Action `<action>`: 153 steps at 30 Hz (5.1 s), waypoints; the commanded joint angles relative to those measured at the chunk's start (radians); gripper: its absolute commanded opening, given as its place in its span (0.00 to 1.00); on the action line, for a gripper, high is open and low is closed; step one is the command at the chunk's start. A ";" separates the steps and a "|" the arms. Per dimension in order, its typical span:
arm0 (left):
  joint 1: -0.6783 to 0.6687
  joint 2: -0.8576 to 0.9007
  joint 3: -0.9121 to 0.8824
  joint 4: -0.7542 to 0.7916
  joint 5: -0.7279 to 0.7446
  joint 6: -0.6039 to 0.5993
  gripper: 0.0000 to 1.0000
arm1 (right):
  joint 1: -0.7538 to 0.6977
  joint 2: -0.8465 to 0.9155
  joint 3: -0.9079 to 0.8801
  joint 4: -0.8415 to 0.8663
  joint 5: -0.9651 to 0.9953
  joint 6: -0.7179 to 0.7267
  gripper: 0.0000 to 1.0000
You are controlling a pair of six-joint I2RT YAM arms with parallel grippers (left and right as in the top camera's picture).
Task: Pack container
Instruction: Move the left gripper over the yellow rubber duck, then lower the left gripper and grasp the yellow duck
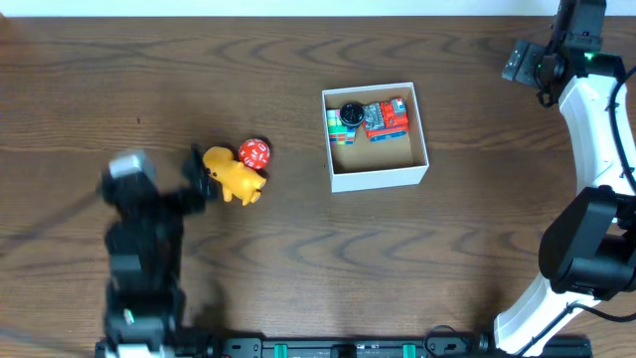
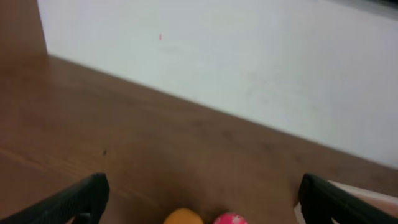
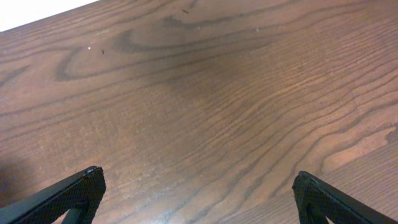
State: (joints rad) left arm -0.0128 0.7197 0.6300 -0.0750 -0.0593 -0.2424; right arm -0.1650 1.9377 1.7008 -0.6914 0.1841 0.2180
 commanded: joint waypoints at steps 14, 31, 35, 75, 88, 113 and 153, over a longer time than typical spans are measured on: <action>0.003 0.970 0.620 -0.291 0.314 -0.026 0.98 | -0.006 -0.015 0.008 -0.001 0.014 -0.014 0.99; 0.003 0.970 0.620 -0.442 0.100 -0.683 0.98 | -0.006 -0.015 0.008 -0.001 0.014 -0.014 0.99; 0.003 0.973 0.618 -0.467 0.119 -0.674 0.98 | -0.006 -0.015 0.008 -0.001 0.014 -0.014 0.99; -0.044 0.927 0.617 -0.751 0.047 -0.780 0.74 | -0.005 -0.015 0.008 -0.001 0.014 -0.014 0.99; -0.043 0.927 0.537 -0.647 0.010 -0.780 0.76 | -0.005 -0.015 0.008 -0.001 0.014 -0.014 0.99; -0.044 1.049 0.537 -0.572 0.026 -0.779 0.76 | -0.004 -0.015 0.008 -0.001 0.014 -0.014 0.99; -0.036 0.946 0.552 -0.614 0.090 -0.471 0.14 | -0.004 -0.015 0.008 -0.001 0.014 -0.014 0.99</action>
State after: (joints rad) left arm -0.0532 1.7531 1.1717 -0.6754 0.0238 -0.8524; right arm -0.1650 1.9377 1.7008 -0.6914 0.1844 0.2157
